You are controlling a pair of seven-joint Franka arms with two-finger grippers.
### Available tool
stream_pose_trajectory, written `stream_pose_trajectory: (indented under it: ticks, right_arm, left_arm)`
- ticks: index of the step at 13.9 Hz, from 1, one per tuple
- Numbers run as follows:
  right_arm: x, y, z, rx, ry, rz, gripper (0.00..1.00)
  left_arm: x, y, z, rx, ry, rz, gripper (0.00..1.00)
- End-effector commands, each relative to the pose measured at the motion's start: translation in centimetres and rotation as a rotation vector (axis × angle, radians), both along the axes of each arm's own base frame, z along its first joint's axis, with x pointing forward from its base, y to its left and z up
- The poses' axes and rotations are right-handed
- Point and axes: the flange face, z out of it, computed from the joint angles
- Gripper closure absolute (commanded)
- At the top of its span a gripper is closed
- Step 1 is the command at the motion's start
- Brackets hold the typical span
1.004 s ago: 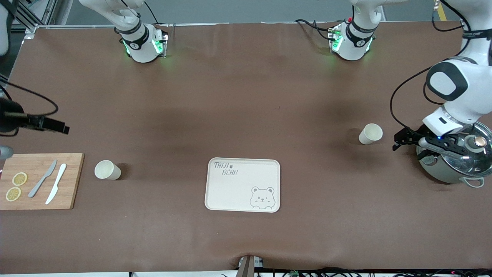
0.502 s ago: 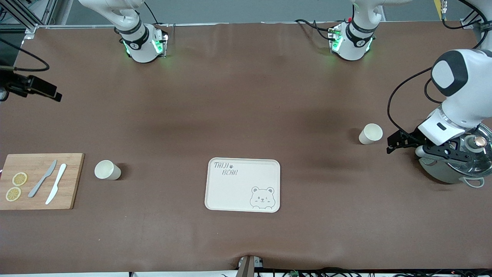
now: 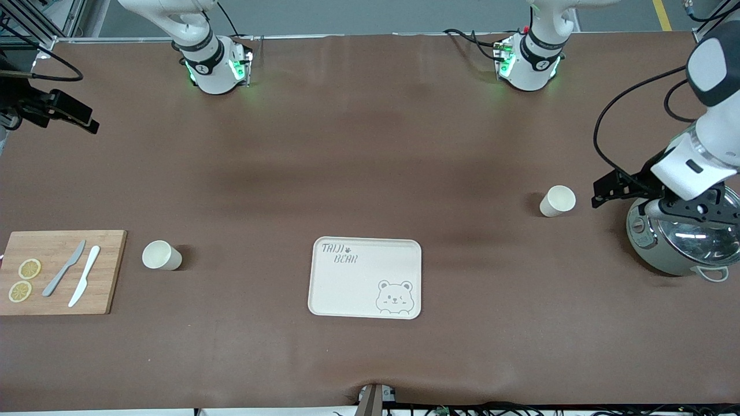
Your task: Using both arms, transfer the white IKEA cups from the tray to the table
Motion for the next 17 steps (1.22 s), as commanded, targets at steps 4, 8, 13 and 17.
stream_pose_trajectory:
  ticks: [4,8,13,17]
  right_arm:
    - [-0.3,-0.7,-0.2,-0.015,-0.016,0.086,0.00]
    - [-0.1,-0.6,-0.2,-0.015,-0.023,0.087,0.00]
    - [-0.1,-0.7,-0.1,-0.013,-0.028,0.144,0.00]
    - [0.0,-0.7,-0.2,-0.013,-0.031,0.150,0.00]
  left_arm:
    - [-2.4,-1.6,5.0,0.027,0.037,0.026,0.00]
    - [-3.3,-2.7,6.2,0.029,0.036,0.020,0.00]
    - [-3.7,-2.5,6.3,0.028,0.049,0.025,0.00]
    - [-3.1,-3.0,6.6,0.029,0.039,0.037,0.00]
